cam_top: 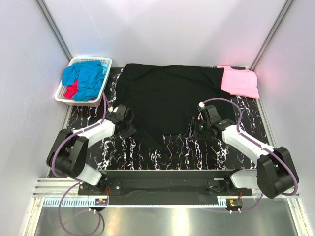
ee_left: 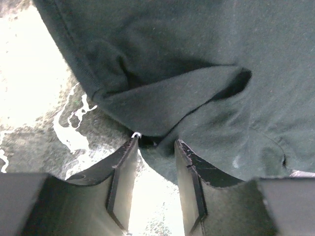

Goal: Fold and stack the t-shirts
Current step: Flatten the tshirt out

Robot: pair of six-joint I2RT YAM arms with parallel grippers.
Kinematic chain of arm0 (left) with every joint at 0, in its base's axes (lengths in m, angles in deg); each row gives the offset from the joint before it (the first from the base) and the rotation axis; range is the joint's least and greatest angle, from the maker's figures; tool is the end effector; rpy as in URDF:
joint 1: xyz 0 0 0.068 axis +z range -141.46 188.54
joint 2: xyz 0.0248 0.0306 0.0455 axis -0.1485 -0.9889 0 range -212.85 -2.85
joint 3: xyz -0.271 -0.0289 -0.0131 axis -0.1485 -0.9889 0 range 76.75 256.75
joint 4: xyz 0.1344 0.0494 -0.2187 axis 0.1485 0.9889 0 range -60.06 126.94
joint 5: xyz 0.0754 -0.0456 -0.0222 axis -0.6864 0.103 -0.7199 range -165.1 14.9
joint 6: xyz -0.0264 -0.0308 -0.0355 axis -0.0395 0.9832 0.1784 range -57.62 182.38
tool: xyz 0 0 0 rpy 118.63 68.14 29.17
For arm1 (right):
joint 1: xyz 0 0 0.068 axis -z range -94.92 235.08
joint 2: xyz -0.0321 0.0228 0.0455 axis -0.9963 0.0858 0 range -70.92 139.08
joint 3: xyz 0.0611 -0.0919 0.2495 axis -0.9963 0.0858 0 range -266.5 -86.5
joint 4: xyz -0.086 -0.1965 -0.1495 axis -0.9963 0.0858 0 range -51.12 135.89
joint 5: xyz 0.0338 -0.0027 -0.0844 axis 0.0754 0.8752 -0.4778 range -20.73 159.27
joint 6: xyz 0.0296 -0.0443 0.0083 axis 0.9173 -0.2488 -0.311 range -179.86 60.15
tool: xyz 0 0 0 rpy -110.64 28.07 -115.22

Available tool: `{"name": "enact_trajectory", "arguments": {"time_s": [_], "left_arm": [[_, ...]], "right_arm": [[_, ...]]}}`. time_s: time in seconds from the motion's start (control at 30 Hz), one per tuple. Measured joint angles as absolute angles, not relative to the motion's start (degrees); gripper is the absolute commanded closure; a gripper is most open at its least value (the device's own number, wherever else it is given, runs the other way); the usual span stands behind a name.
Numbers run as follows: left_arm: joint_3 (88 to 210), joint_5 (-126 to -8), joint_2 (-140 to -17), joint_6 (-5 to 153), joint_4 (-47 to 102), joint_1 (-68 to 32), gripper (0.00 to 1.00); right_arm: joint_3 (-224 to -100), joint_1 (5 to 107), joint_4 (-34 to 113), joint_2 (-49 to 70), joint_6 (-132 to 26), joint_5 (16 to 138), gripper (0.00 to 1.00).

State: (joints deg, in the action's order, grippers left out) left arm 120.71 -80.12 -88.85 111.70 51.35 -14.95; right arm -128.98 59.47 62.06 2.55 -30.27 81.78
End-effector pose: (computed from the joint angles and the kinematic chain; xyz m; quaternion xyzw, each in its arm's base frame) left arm 0.2512 -0.1058 0.1596 -0.2272 0.9455 -0.1019 0.2099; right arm 0.2216 0.1148 0.2037 -0.0007 0.9464 0.2336 0.2230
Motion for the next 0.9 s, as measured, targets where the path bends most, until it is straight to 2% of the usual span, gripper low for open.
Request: {"name": "enact_trajectory", "arguments": {"time_s": [0.33, 0.9], "left_arm": [[120.73, -81.96, -83.52, 111.22, 54.58, -14.95, 0.61], [120.73, -81.96, -88.13, 110.23, 54.41, -14.93, 0.60]], "right_arm": [[-128.98, 59.45, 62.13, 3.18, -30.27, 81.78, 0.49], [-128.98, 59.45, 62.22, 3.18, -30.27, 81.74, 0.49]]}}
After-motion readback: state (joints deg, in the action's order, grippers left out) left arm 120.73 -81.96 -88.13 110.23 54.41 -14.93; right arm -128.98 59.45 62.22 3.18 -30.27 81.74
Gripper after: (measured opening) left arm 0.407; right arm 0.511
